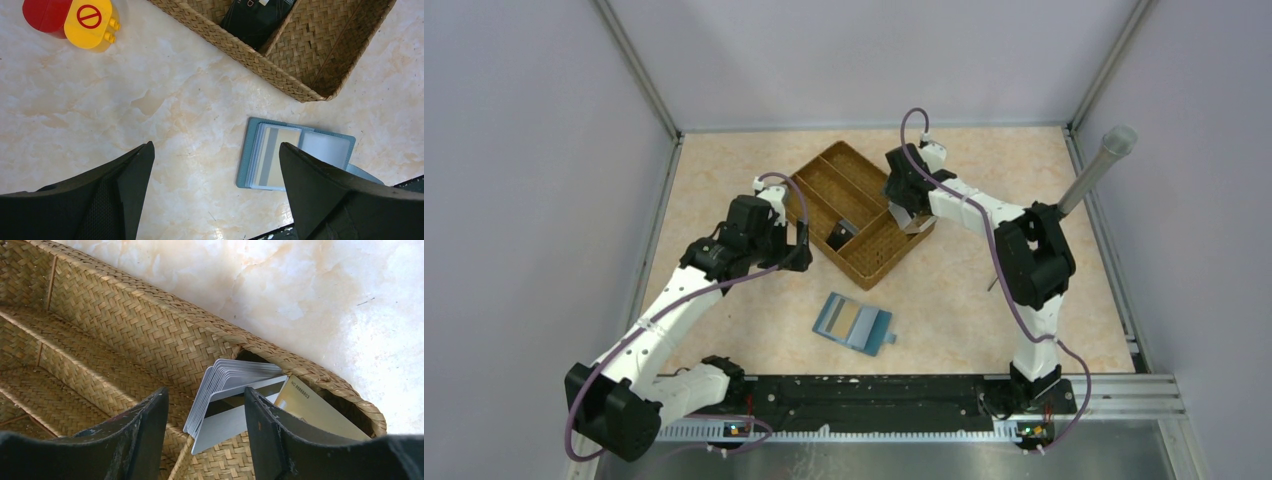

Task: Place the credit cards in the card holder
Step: Pick up the credit card from the storage box.

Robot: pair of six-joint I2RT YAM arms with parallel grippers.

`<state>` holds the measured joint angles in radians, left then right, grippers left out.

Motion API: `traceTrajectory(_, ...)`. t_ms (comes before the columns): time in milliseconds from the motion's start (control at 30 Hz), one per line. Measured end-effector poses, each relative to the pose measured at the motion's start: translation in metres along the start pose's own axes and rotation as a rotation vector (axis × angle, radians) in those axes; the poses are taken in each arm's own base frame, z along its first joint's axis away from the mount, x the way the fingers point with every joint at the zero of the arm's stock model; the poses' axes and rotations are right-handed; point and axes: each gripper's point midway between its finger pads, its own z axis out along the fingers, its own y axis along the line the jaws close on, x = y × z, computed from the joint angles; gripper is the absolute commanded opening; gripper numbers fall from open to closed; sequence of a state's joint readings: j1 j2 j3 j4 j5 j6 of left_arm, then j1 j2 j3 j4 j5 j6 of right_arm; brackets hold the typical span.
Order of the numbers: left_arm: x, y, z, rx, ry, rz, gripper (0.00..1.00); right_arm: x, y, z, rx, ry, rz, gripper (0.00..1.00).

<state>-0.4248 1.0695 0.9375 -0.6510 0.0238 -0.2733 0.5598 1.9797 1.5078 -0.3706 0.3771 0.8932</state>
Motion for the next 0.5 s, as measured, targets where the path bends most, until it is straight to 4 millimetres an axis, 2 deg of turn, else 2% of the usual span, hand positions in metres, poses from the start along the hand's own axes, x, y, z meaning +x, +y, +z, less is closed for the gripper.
traceTrajectory(300,0.001,-0.002,0.0,0.011,0.003,0.002,0.99,-0.002,0.006,0.0,-0.023,-0.004,0.008,0.54)
traceTrajectory(433,0.001,-0.002,0.0,0.013,0.004,0.005,0.99,-0.004,0.009,-0.003,-0.036,-0.008,0.014,0.49)
traceTrajectory(500,0.001,-0.002,0.0,0.015,0.004,0.007,0.99,-0.006,0.011,-0.005,-0.045,-0.01,0.017,0.43)
